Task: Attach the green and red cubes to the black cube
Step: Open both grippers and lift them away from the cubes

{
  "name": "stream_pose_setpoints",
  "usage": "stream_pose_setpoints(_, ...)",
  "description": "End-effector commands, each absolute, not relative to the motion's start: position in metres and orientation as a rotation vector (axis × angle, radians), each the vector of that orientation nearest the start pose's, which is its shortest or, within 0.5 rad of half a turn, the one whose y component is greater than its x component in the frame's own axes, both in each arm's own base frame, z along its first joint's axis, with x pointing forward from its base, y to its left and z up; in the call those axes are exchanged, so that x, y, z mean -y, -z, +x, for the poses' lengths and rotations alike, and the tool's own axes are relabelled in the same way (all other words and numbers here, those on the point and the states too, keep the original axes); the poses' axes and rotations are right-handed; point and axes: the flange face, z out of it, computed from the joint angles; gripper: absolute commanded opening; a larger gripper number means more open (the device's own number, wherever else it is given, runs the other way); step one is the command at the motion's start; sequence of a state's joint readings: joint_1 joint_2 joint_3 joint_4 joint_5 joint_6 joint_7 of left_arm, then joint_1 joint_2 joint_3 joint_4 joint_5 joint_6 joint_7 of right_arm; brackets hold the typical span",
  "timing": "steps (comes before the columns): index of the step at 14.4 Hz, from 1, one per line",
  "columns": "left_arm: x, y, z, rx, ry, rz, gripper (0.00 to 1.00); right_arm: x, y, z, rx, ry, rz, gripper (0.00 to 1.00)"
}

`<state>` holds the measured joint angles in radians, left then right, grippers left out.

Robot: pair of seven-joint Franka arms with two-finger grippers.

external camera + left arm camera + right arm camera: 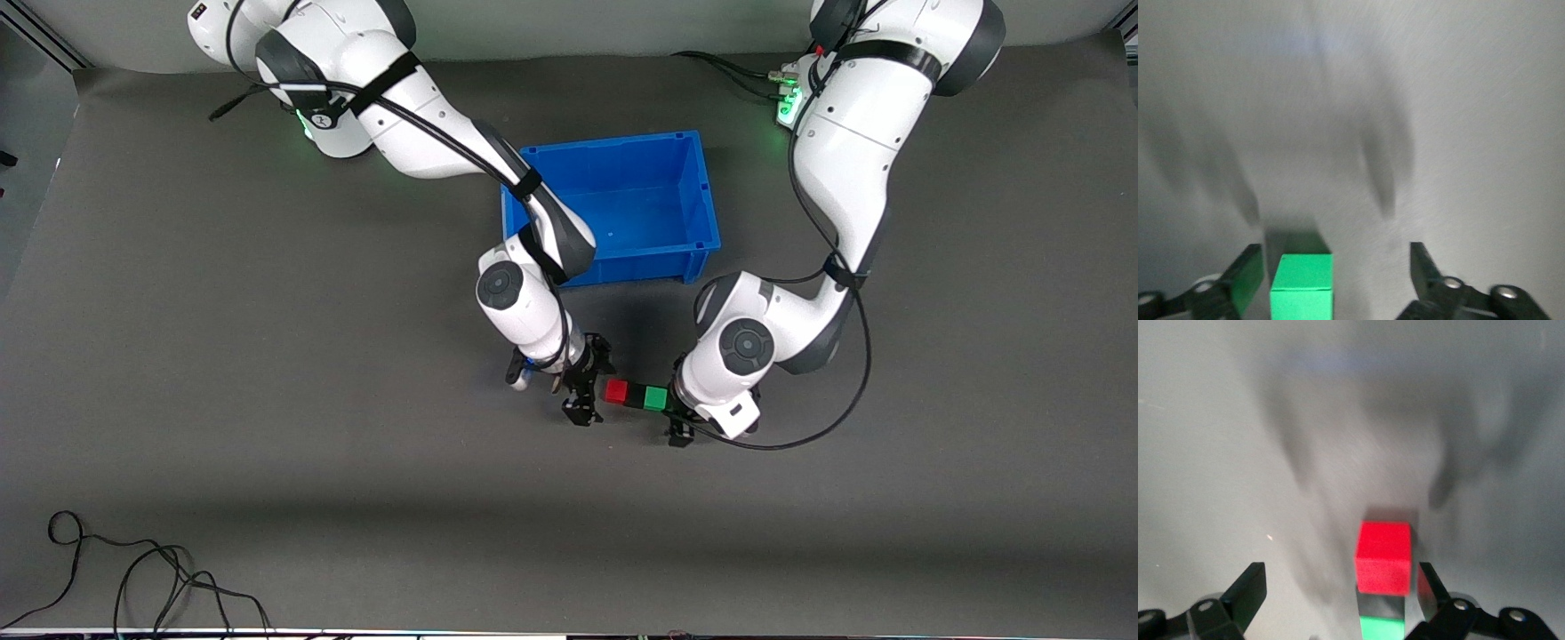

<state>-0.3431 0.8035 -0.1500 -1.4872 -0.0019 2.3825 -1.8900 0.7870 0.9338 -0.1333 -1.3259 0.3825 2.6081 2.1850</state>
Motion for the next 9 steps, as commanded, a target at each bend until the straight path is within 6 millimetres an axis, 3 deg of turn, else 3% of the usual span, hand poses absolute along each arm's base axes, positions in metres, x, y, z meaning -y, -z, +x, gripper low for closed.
stream_pose_setpoints(1,0.286,-0.269,0.666,2.089,-0.041,-2.468,1.00,-0.470,-0.280,0.602,-2.050,-0.042,-2.008,1.00)
stream_pose_setpoints(4,0.248,-0.300,0.666,1.802,-0.087,-2.601,1.00,-0.431,-0.353,0.610,-1.943,-0.050,-2.226,1.00)
stream_pose_setpoints(6,0.211,-0.320,0.669,1.659,-0.111,-2.660,1.00,-0.390,-0.404,0.615,-1.838,-0.070,-2.380,1.00)
stream_pose_setpoints(8,0.187,-0.346,0.655,1.388,-0.099,-2.781,1.00,-0.345,-0.449,0.615,-1.705,-0.080,-2.553,1.00)
stream_pose_setpoints(9,0.158,-0.360,0.651,1.280,-0.088,-2.838,1.00,-0.322,-0.471,0.614,-1.627,-0.085,-2.624,1.00)
